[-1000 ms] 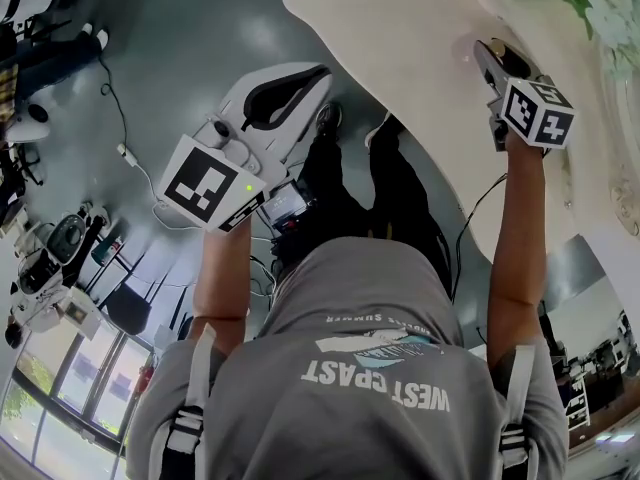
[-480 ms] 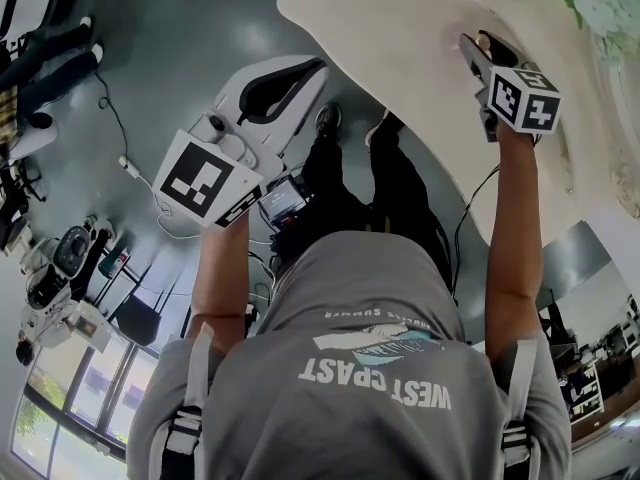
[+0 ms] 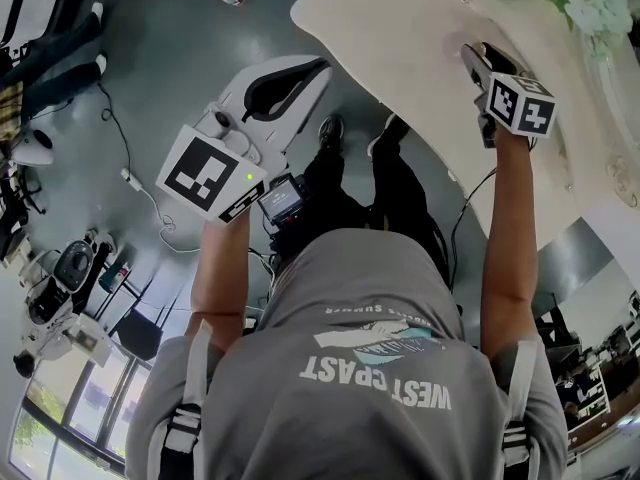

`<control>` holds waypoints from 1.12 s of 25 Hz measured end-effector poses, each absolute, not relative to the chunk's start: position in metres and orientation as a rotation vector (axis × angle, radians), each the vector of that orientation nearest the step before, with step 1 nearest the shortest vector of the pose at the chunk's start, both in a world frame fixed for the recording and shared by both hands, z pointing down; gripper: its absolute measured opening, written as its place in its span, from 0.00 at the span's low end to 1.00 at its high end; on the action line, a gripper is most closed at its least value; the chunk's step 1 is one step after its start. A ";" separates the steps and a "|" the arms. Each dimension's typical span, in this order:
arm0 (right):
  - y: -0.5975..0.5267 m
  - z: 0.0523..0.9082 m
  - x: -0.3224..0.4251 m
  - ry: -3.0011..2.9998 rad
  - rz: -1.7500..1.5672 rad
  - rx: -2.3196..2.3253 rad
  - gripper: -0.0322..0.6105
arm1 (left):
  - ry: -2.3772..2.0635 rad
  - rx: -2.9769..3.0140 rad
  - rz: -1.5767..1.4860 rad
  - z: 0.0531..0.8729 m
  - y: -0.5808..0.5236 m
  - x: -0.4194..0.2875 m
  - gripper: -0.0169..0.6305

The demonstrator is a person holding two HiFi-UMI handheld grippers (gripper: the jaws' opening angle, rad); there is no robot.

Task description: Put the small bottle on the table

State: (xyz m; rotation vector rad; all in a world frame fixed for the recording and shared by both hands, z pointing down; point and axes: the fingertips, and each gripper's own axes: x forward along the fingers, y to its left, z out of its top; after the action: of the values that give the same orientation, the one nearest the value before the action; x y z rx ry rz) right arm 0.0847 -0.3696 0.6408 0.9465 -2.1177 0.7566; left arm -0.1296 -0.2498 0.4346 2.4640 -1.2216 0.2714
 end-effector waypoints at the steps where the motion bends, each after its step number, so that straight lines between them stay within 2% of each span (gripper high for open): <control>1: -0.367 0.637 0.087 -2.114 0.762 0.969 0.32 | -1.220 2.469 0.269 0.431 -0.248 -0.132 0.03; 12: -0.336 0.561 0.112 -2.136 0.754 1.234 0.30 | -1.156 2.575 0.234 0.392 -0.237 -0.140 0.03; 23: -0.293 0.426 0.107 -2.329 0.575 1.360 0.13 | -1.044 2.702 0.205 0.353 -0.213 -0.126 0.03; 28: -0.263 0.374 0.109 -2.391 0.479 1.396 0.09 | -0.993 2.743 0.185 0.340 -0.196 -0.118 0.03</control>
State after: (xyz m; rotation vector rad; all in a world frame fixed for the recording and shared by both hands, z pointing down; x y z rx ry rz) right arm 0.1086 -0.2634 0.3735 1.3960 -2.3908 0.4791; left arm -0.1179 -0.1959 0.3404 2.7426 -0.9935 0.1854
